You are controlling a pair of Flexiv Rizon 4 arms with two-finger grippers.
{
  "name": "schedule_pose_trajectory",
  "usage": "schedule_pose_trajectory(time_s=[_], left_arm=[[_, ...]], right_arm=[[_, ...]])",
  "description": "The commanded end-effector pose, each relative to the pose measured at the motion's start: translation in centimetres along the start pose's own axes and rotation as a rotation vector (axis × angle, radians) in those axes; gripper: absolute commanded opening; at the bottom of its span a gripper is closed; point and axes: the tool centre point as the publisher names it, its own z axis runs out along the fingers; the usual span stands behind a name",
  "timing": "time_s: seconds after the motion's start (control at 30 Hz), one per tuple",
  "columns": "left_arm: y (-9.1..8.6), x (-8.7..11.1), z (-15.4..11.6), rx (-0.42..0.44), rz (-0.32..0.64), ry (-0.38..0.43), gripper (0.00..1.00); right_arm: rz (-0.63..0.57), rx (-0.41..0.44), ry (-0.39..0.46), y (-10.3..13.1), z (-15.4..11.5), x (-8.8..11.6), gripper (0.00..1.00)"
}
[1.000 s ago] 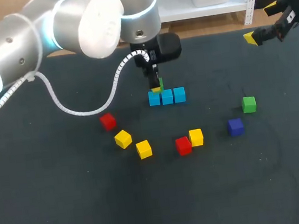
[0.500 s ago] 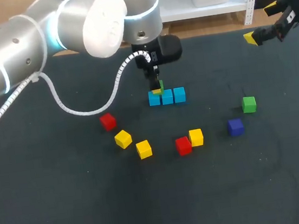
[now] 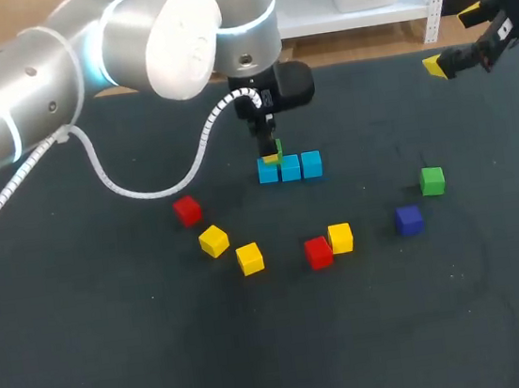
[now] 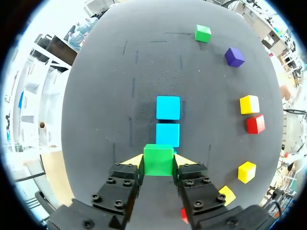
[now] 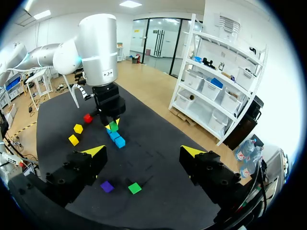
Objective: Place the blue cubes, place green cubes on the blue cubes, place the yellow cubes on the green cubes, then place the red cubes on the yellow cubes, and place purple cube on the red cubes.
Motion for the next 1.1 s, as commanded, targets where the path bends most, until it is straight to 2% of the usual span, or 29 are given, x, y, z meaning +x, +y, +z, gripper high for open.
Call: schedule_pose_trajectory(time_s=[0.03,0.13,0.2,0.3,0.33,0.4,0.43,0.53,0.7,0.77,0.83,0.9,1.03,1.1], left_arm=[[0.12,0.00,0.06,0.006,-0.002,0.000,0.12],[0.09,0.01,0.10,0.006,-0.002,0.002,0.16],[0.09,0.01,0.10,0.005,0.000,0.001,0.26],[0.09,0.03,0.08,0.005,-0.001,0.001,0.33],[0.09,0.04,0.07,0.007,-0.001,0.001,0.42],[0.00,0.07,0.05,0.010,0.003,0.003,0.81],[-0.04,0.08,0.05,0.011,0.004,0.004,0.92],[-0.20,0.08,0.06,0.013,0.005,0.004,0.97],[-0.39,0.09,0.14,0.018,0.009,0.007,0.96],[-0.41,0.10,0.15,0.019,0.007,0.008,0.91],[-0.42,0.11,0.16,0.018,0.004,0.007,0.76],[-0.40,0.11,0.12,0.017,0.002,0.007,0.49],[-0.31,0.10,-0.02,0.012,-0.001,0.007,0.35],[-0.30,0.10,-0.05,0.011,0.000,0.006,0.25]], right_arm=[[0.001,0.020,-0.003,0.34,0.03,0.12,1.00],[0.001,0.020,-0.003,0.34,0.03,0.12,1.00],[0.001,0.020,-0.003,0.34,0.03,0.12,1.00],[0.001,0.020,-0.003,0.34,0.03,0.12,1.00],[0.001,0.020,-0.003,0.34,0.03,0.12,1.00],[0.001,0.020,-0.003,0.34,0.03,0.12,1.00],[0.001,0.020,-0.003,0.34,0.03,0.12,1.00],[0.001,0.020,-0.003,0.34,0.03,0.12,1.00],[0.001,0.020,-0.003,0.34,0.03,0.12,1.00],[0.001,0.020,-0.003,0.34,0.03,0.12,1.00],[0.001,0.020,-0.003,0.34,0.03,0.12,1.00],[0.001,0.020,-0.003,0.34,0.03,0.12,1.00],[0.001,0.020,-0.003,0.34,0.03,0.12,1.00],[0.001,0.020,-0.003,0.34,0.03,0.12,1.00]])
